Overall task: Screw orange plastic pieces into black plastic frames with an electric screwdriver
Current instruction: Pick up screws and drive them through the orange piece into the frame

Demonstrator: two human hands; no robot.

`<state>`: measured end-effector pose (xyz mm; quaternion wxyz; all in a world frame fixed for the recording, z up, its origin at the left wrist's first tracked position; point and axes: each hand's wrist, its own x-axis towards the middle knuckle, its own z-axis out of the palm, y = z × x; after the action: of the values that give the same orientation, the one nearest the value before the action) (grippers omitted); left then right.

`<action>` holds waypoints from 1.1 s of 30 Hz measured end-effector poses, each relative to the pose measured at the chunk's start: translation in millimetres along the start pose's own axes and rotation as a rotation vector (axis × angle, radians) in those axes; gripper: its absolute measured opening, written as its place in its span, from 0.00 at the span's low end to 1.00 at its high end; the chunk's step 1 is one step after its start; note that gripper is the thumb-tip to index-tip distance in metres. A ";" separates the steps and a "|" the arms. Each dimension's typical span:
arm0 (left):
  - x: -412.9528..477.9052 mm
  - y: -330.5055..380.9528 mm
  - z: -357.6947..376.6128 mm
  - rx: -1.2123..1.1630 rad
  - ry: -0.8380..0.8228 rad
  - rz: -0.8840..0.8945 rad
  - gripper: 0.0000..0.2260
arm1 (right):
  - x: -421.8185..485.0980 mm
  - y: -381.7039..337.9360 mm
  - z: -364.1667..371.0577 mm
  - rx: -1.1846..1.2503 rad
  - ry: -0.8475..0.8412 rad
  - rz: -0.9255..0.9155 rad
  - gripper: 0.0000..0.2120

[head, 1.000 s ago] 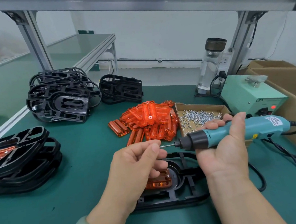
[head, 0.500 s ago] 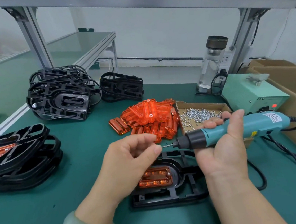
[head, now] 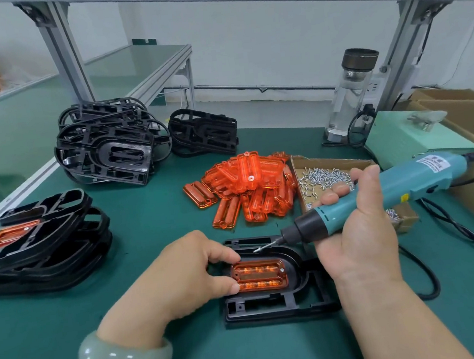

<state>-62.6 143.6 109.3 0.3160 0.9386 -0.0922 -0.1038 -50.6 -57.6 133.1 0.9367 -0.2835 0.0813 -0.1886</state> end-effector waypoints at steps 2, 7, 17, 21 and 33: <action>1.4 2.0 3.8 -0.016 0.007 0.017 0.16 | -1.1 2.6 0.7 -0.021 -0.014 -0.004 0.15; 3.2 2.9 8.5 -0.028 0.001 0.034 0.17 | -1.7 7.8 -0.4 -0.079 -0.042 -0.030 0.13; 4.9 -0.5 10.7 -0.040 -0.003 0.032 0.16 | -2.4 23.8 3.6 -0.203 -0.120 -0.097 0.10; 5.5 -1.4 10.8 -0.042 -0.005 0.036 0.16 | -3.0 24.8 4.8 -0.219 -0.149 -0.114 0.09; 5.3 -1.3 10.2 -0.024 -0.011 0.034 0.15 | -5.5 23.3 5.6 -0.263 -0.252 -0.163 0.06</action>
<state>-59.9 137.5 99.8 0.3282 0.9325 -0.1086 -0.1048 -47.1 -34.8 124.9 0.8761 -0.4303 -0.0359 -0.2144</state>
